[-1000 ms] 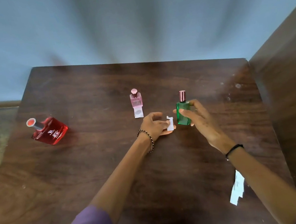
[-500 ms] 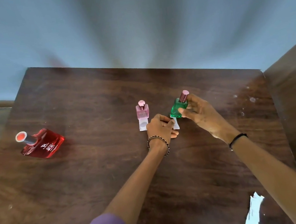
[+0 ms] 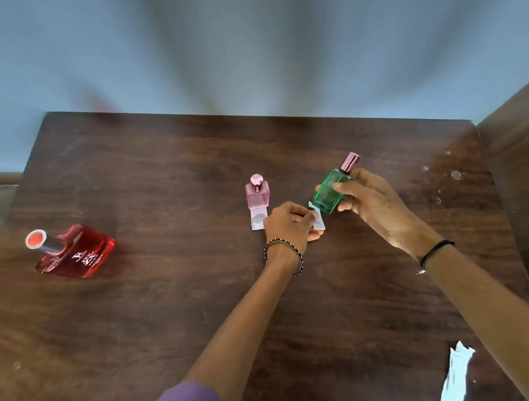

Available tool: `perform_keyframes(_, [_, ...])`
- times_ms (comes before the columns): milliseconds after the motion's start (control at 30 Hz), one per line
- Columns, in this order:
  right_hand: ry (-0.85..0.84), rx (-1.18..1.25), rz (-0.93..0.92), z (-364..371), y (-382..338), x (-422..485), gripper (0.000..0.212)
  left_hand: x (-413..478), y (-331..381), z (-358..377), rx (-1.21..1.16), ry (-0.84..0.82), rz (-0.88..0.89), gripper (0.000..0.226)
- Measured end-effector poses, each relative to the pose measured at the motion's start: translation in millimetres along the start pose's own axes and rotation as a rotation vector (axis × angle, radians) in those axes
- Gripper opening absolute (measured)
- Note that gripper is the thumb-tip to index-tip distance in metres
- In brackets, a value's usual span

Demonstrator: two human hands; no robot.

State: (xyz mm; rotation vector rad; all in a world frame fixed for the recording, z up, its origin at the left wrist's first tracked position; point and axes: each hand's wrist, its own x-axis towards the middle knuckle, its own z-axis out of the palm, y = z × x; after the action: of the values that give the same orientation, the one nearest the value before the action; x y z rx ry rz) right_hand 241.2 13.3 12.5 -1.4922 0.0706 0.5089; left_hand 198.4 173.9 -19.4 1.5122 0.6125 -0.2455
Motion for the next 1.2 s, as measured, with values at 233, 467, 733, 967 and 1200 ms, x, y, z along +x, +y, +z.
perform_keyframes(233, [-0.005,0.136,0.005,-1.5,-3.1,-7.9,0.011,-1.1,-1.9,-2.4,0.003,-0.03,0.007,0.011])
perform_keyframes(467, [0.045,0.164,0.061,0.8,-3.0,-7.8,0.014,-3.5,0.0,-3.8,0.021,-0.034,0.014,0.014])
perform_keyframes(733, [0.198,-0.202,0.055,7.0,-6.5,0.4,0.057,-3.9,-0.8,1.9,-0.001,0.004,0.016,0.012])
perform_keyframes(967, [0.55,-0.748,0.034,28.0,-13.1,10.1,0.074,-5.9,0.9,6.2,-0.06,0.058,-0.025,0.015])
perform_keyframes(1200, [0.581,-0.869,-0.116,43.3,-9.6,21.7,0.068,-9.9,3.2,15.1,-0.232,0.188,-0.063,0.019])
